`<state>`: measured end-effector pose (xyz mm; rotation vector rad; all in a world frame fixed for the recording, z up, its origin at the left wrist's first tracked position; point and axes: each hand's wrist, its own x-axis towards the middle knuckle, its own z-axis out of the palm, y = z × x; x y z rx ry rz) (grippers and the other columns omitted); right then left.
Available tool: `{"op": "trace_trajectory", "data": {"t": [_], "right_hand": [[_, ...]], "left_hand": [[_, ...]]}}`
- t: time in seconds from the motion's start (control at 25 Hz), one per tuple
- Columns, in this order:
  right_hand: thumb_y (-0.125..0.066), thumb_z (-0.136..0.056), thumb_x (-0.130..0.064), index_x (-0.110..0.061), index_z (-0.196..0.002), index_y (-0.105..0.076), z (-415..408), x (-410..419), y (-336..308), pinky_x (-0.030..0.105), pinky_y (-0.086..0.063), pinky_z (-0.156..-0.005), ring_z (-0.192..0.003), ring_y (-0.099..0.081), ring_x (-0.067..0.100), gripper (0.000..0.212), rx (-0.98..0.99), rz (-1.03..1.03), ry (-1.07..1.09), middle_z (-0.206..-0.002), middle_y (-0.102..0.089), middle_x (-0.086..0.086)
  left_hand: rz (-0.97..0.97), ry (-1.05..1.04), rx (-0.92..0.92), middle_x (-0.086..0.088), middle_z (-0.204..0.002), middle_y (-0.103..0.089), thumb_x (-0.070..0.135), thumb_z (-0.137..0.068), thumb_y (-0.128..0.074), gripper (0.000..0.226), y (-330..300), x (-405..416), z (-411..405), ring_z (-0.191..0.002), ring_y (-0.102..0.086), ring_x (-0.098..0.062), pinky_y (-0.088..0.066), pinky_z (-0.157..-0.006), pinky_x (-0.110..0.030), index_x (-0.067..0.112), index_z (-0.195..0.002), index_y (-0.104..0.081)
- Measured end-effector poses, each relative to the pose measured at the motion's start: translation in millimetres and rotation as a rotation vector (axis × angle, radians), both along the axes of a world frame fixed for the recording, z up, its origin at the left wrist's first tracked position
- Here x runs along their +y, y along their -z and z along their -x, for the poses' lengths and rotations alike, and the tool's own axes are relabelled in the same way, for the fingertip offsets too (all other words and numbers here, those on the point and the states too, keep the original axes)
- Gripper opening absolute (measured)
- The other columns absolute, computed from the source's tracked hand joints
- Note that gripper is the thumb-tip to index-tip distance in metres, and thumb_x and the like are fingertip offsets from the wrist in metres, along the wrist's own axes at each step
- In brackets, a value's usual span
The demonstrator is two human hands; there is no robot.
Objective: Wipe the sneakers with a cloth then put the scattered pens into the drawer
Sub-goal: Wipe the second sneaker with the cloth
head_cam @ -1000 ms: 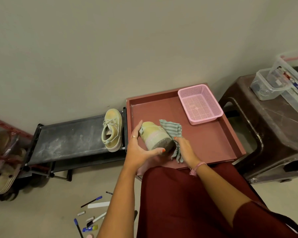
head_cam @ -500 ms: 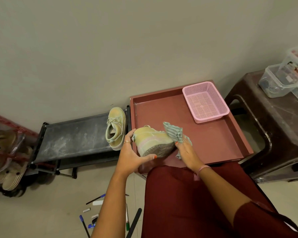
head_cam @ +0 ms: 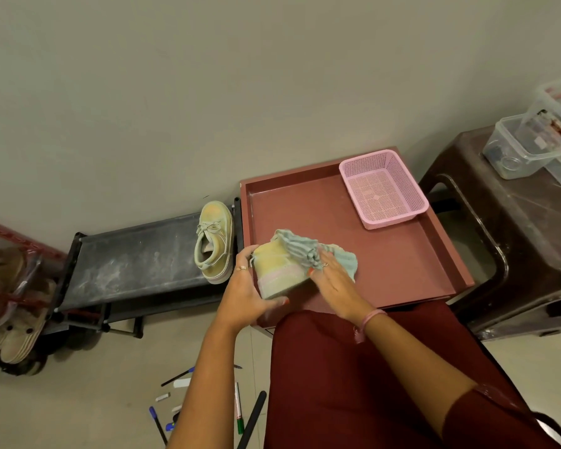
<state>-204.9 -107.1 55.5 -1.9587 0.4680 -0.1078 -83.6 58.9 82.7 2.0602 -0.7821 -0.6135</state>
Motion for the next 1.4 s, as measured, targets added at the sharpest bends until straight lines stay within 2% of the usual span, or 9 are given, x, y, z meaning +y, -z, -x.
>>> {"op": "trace_trajectory", "data": {"t": [0.16,0.28,0.44,0.76,0.92,1.08,1.2,1.32,1.4], "right_hand": [[-0.03,-0.089,-0.035,-0.057,-0.101,-0.052,-13,-38,24,0.021,-0.039,-0.081,-0.099,-0.047,0.005,0.034,0.147,-0.106,0.187,-0.108,-0.048,-0.014],[-0.028,-0.087,-0.035,-0.029,-0.133,-0.049,-20,-10,-4,0.04,-0.021,-0.115,-0.133,-0.031,0.013,0.051,0.105,-0.078,0.155,-0.14,-0.04,-0.008],[-0.034,-0.099,-0.023,-0.017,-0.148,-0.025,-17,41,-28,0.023,0.0,-0.118,-0.138,-0.003,-0.007,0.05,-0.082,-0.019,-0.078,-0.145,-0.01,-0.022],[-0.022,-0.083,-0.04,-0.011,-0.101,-0.063,-37,-29,17,0.047,-0.02,-0.116,-0.132,-0.039,0.025,0.054,0.204,0.067,0.168,-0.136,-0.052,0.009],[-0.031,-0.095,-0.025,-0.029,-0.142,-0.035,-23,30,-12,0.026,0.003,-0.119,-0.144,-0.009,0.002,0.047,-0.024,0.003,0.071,-0.153,-0.022,-0.017],[-0.034,-0.102,-0.024,-0.037,-0.142,-0.001,11,36,-11,0.008,0.01,-0.111,-0.133,0.016,-0.021,0.053,-0.134,0.114,-0.158,-0.141,0.011,-0.037],[-0.028,-0.098,-0.038,-0.026,-0.147,-0.026,5,-9,30,0.028,-0.005,-0.12,-0.145,-0.004,0.004,0.051,-0.001,0.204,-0.026,-0.157,-0.014,-0.008],[-0.029,-0.084,-0.045,-0.042,-0.093,-0.054,-6,-46,45,0.04,-0.043,-0.095,-0.102,-0.052,0.015,0.027,0.126,0.075,0.204,-0.105,-0.058,-0.001],[-0.029,-0.085,-0.037,-0.032,-0.104,-0.054,-10,-41,27,0.045,-0.038,-0.103,-0.108,-0.048,0.014,0.031,0.128,0.076,0.258,-0.113,-0.054,-0.004]], "left_hand": [[-0.017,0.039,-0.029,0.027,-0.135,-0.038,0.021,-0.056,-0.092,0.111,5,6,2,-0.121,-0.047,0.006,-0.042,-0.1,-0.018,0.026,-0.142,-0.021],[-0.007,0.021,-0.048,0.039,-0.131,-0.035,0.026,-0.056,-0.092,0.109,5,5,5,-0.119,-0.046,0.01,-0.04,-0.097,-0.011,0.026,-0.142,-0.024],[0.017,-0.025,-0.073,0.02,-0.127,-0.044,0.029,-0.054,-0.093,0.11,2,1,10,-0.114,-0.044,0.018,-0.036,-0.092,-0.003,0.02,-0.142,-0.027],[0.021,0.046,-0.213,0.012,-0.132,-0.041,0.044,-0.059,-0.086,0.096,2,0,19,-0.122,-0.041,0.004,-0.032,-0.098,-0.006,0.035,-0.137,-0.031],[0.043,-0.006,-0.184,0.013,-0.13,-0.043,0.031,-0.059,-0.089,0.095,4,-2,17,-0.122,-0.042,0.007,-0.035,-0.098,-0.008,0.027,-0.137,-0.034],[0.051,-0.075,-0.109,0.012,-0.134,-0.045,0.026,-0.055,-0.091,0.1,10,0,17,-0.122,-0.043,0.007,-0.035,-0.101,-0.01,0.029,-0.137,-0.034],[0.032,-0.109,-0.099,0.009,-0.132,-0.044,0.024,-0.05,-0.094,0.104,14,2,17,-0.12,-0.039,0.013,-0.031,-0.097,-0.003,0.033,-0.133,-0.033],[0.043,-0.103,-0.093,0.013,-0.132,-0.044,0.024,-0.05,-0.094,0.105,13,-3,17,-0.122,-0.041,0.007,-0.033,-0.101,-0.012,0.04,-0.132,-0.031],[0.061,-0.114,-0.087,0.014,-0.131,-0.043,0.025,-0.049,-0.094,0.105,13,-6,16,-0.121,-0.042,0.006,-0.034,-0.101,-0.015,0.04,-0.132,-0.031]]}}
